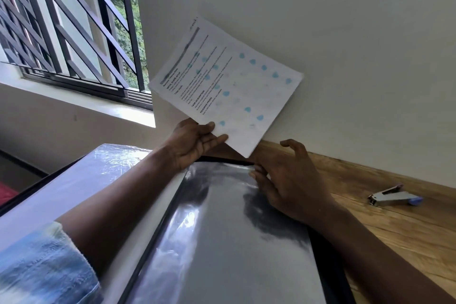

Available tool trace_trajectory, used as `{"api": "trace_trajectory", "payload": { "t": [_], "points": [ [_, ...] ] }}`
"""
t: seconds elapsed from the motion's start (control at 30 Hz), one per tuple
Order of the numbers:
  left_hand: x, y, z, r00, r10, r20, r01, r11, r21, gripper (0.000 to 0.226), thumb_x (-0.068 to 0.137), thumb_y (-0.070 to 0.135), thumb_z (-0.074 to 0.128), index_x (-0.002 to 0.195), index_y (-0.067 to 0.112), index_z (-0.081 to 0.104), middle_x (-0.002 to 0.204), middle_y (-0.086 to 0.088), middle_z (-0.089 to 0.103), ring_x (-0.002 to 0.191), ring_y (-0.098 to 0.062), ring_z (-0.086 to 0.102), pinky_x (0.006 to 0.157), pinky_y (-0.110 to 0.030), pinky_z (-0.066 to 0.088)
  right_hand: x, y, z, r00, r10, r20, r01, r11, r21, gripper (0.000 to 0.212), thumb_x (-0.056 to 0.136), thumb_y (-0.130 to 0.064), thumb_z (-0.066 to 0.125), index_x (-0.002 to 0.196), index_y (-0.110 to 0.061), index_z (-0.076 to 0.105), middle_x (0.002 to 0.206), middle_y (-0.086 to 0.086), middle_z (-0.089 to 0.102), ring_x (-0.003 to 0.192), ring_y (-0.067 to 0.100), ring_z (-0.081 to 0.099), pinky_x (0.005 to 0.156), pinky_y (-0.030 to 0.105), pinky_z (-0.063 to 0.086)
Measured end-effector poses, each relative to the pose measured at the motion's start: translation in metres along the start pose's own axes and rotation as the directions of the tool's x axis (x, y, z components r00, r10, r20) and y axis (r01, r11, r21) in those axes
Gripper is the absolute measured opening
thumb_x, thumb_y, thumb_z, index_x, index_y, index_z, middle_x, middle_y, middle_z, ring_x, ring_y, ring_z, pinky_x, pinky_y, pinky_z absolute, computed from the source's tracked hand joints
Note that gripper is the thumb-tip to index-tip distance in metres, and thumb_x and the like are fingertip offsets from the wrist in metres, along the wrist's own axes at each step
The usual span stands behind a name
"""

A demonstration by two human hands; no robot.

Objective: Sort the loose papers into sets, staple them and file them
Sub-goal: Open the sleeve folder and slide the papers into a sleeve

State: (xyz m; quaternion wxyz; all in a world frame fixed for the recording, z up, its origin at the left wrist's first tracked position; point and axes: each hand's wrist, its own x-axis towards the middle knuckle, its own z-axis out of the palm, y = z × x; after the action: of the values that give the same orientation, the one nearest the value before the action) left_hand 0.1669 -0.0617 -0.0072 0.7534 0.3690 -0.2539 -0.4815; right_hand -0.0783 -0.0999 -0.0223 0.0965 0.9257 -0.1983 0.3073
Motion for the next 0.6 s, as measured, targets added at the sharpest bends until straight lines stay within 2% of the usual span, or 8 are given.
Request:
{"api": "trace_trajectory", "payload": {
  "t": [0.1, 0.23, 0.33, 0.47, 0.57, 0.6],
  "points": [
    [-0.004, -0.004, 0.005, 0.998, -0.037, 0.046, 0.035, 0.999, 0.033, 0.028, 0.098, -0.014, 0.052, 0.117, 0.004, 0.063, 0.104, -0.009, 0.079, 0.093, -0.029, 0.078, 0.069, -0.036, 0.065, -0.004, 0.003, 0.003, 0.999, -0.025, -0.032, 0.022, 0.995, -0.102, 0.011, 0.097, -0.029, 0.056, 0.092, -0.021, 0.062, 0.089, -0.006, 0.065, 0.083, 0.020, 0.060, 0.099, 0.045, 0.039],
    [-0.007, -0.010, 0.008, 0.992, -0.089, 0.086, 0.082, 0.993, 0.090, 0.029, 0.099, -0.012, 0.053, 0.121, 0.004, 0.063, 0.114, -0.010, 0.077, 0.096, -0.028, 0.077, 0.066, -0.030, 0.063, -0.005, 0.004, 0.003, 0.998, 0.034, -0.053, -0.044, 0.977, -0.209, 0.030, 0.102, -0.037, 0.050, 0.080, -0.020, 0.059, 0.073, -0.004, 0.064, 0.071, 0.024, 0.061, 0.099, 0.049, 0.038],
    [-0.010, -0.009, 0.005, 0.982, -0.148, 0.116, 0.132, 0.982, 0.137, 0.029, 0.099, -0.011, 0.052, 0.123, 0.002, 0.062, 0.122, -0.015, 0.073, 0.099, -0.031, 0.075, 0.064, -0.030, 0.064, -0.008, 0.006, 0.005, 0.993, 0.087, -0.081, -0.104, 0.966, -0.235, 0.040, 0.102, -0.049, 0.046, 0.082, -0.019, 0.061, 0.070, -0.003, 0.066, 0.070, 0.025, 0.064, 0.106, 0.050, 0.036],
    [-0.010, 0.002, -0.007, 0.968, -0.231, 0.099, 0.200, 0.947, 0.251, 0.031, 0.095, -0.010, 0.056, 0.124, 0.000, 0.063, 0.128, -0.020, 0.070, 0.095, -0.031, 0.075, 0.062, -0.030, 0.065, -0.012, 0.010, 0.009, 0.978, 0.165, -0.129, -0.183, 0.971, -0.151, 0.041, 0.099, -0.059, 0.048, 0.084, -0.022, 0.059, 0.068, -0.009, 0.063, 0.070, 0.018, 0.064, 0.113, 0.047, 0.029],
    [-0.008, 0.016, -0.021, 0.959, -0.276, 0.063, 0.238, 0.907, 0.347, 0.053, 0.085, -0.005, 0.063, 0.137, -0.005, 0.056, 0.137, -0.023, 0.064, 0.108, -0.032, 0.071, 0.068, -0.032, 0.066, -0.014, 0.009, 0.012, 0.956, 0.188, -0.224, -0.207, 0.976, -0.064, 0.034, 0.096, -0.054, 0.060, 0.081, -0.024, 0.056, 0.072, -0.014, 0.058, 0.073, 0.012, 0.062, 0.110, 0.050, 0.032],
    [-0.009, 0.020, -0.024, 0.954, -0.294, 0.065, 0.254, 0.900, 0.353, 0.051, 0.088, -0.006, 0.061, 0.139, -0.005, 0.055, 0.137, -0.022, 0.065, 0.110, -0.031, 0.072, 0.067, -0.031, 0.065, -0.014, 0.009, 0.013, 0.949, 0.190, -0.253, -0.204, 0.978, -0.033, 0.032, 0.095, -0.051, 0.064, 0.081, -0.023, 0.056, 0.076, -0.017, 0.055, 0.078, 0.012, 0.062, 0.109, 0.052, 0.034]
  ]
}}
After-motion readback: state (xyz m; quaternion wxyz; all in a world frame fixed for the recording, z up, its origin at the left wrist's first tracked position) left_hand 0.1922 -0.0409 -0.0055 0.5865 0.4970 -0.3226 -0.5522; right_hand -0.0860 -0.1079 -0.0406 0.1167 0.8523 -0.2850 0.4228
